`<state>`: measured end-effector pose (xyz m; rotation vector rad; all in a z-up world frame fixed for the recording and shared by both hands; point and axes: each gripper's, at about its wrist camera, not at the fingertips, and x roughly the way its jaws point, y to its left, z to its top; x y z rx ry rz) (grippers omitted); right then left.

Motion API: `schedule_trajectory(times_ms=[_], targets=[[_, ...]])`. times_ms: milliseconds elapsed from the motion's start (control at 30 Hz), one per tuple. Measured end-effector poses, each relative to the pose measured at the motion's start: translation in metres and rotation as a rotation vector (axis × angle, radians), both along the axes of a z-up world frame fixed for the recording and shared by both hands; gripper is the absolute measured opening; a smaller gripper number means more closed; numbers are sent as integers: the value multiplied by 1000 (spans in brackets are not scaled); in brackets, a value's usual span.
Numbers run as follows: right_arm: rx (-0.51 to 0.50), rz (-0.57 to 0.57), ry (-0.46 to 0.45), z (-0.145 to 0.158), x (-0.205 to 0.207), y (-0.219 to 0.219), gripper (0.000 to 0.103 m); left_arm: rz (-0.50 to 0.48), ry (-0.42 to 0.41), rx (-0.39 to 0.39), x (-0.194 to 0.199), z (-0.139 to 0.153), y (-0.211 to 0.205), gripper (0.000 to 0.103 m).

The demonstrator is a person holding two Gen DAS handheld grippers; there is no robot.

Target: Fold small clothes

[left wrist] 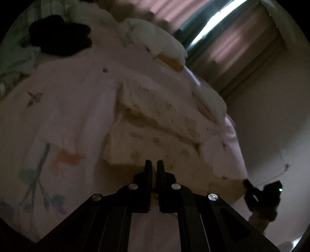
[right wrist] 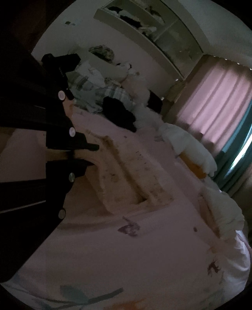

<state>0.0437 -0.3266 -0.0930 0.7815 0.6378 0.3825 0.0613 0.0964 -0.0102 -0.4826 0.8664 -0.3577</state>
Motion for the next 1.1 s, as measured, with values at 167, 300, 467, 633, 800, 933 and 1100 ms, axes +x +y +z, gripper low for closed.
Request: schedule_trajectory(times_ms=[167, 300, 467, 633, 800, 933, 1100], targets=[[-26, -9, -27, 18, 24, -1, 7, 41, -38, -60, 20, 11, -2, 2], [-43, -19, -35, 28, 48, -2, 7, 94, -84, -46, 46, 21, -6, 2], [-56, -37, -33, 33, 86, -9, 7, 150, -155, -117, 73, 29, -4, 2], [-26, -76, -10, 27, 139, -17, 7, 223, -155, -210, 118, 20, 2, 2], [-79, -94, 60, 17, 199, -22, 7, 277, -113, -171, 187, -3, -2, 2], [-136, -106, 117, 2, 242, -21, 7, 315, -53, -107, 232, -36, -4, 2], [-213, -122, 228, -26, 290, -24, 10, 332, 25, -144, 269, -72, 1, 2]])
